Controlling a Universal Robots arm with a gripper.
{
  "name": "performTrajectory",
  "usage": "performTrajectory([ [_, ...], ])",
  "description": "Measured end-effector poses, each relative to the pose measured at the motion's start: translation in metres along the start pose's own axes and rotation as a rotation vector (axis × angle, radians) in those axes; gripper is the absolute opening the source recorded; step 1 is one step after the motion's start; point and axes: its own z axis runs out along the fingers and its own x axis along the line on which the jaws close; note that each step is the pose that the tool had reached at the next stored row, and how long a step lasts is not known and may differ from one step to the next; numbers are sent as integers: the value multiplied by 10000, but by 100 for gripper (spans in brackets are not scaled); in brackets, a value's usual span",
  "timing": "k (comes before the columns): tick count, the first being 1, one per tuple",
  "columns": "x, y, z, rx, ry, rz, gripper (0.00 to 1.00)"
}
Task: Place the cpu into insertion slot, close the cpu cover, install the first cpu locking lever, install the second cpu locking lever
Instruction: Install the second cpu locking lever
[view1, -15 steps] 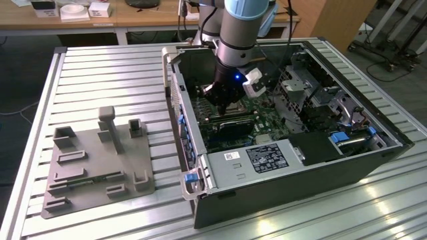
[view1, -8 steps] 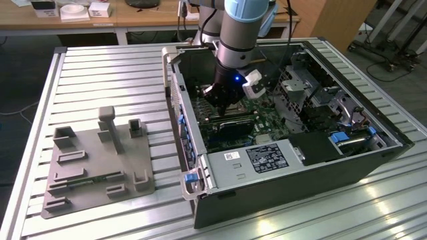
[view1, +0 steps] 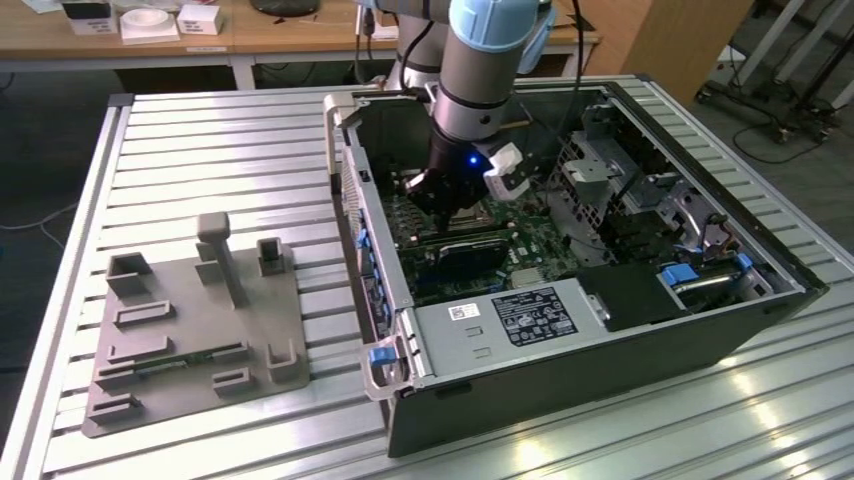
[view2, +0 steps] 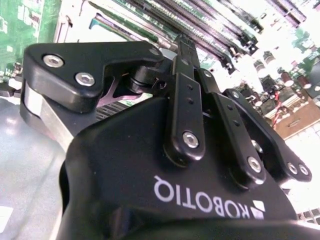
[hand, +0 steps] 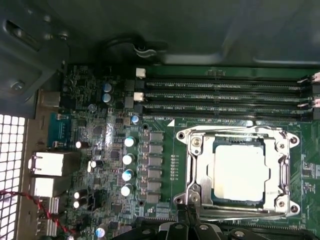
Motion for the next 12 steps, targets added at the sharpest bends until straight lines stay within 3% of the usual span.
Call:
performTrajectory([
  [12,1,-4,56,-558,-15,-1,10],
])
